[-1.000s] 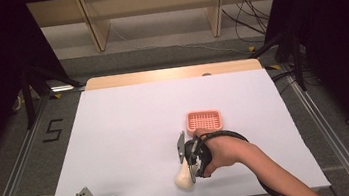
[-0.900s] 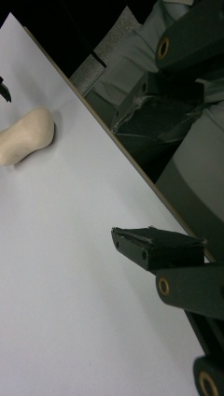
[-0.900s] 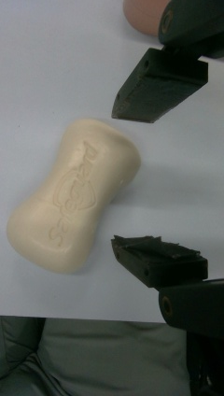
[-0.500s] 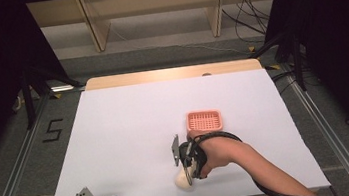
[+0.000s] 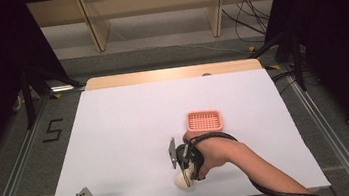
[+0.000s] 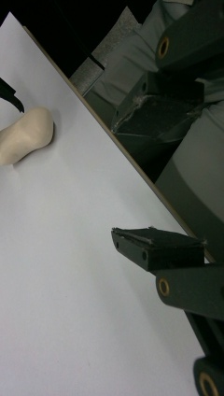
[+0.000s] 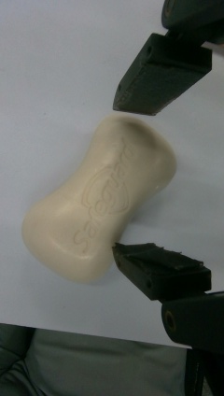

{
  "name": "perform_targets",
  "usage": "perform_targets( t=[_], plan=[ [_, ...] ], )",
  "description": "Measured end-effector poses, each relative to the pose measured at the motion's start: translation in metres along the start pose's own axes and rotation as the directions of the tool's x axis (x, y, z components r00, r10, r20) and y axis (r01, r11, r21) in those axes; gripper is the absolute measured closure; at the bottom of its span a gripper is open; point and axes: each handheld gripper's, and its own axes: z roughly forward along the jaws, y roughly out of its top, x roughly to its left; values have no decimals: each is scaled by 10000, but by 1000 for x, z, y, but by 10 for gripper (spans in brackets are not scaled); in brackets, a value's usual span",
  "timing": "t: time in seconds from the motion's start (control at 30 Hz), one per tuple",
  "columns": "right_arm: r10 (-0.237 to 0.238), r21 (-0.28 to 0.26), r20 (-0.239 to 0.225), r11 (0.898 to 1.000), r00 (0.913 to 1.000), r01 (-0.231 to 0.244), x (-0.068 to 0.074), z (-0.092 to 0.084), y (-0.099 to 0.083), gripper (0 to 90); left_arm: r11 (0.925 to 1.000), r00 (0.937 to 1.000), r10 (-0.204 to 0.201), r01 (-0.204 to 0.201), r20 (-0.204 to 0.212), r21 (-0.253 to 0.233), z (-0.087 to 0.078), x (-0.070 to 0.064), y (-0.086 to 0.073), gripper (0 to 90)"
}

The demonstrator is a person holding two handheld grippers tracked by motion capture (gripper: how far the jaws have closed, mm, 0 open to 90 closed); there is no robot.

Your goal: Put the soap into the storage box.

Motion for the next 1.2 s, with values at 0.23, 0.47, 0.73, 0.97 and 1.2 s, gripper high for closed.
perform_targets(
  t=[0.23,0.47,0.73,0.97,1.2],
  plan=[
    [-149,45,-52,9999,9999,149,-1,3,0,259,10000,10000,-13,13,-9,-20,0,0,0,416],
    [-584,119,-207,9982,9981,586,-3,3,1,256,10000,10000,31,-31,-3,-15,0,0,0,415],
    [-381,-46,-406,9993,9984,379,-1,8,3,218,10000,10000,-6,6,-11,-24,0,0,0,415],
    [-937,-234,-368,9954,9949,929,-3,13,6,191,10000,10000,-36,36,-11,59,0,0,0,415],
    [-937,-165,-512,9955,9943,930,-1,21,7,220,10000,10000,35,-35,-14,-18,0,0,0,415]
  ],
)
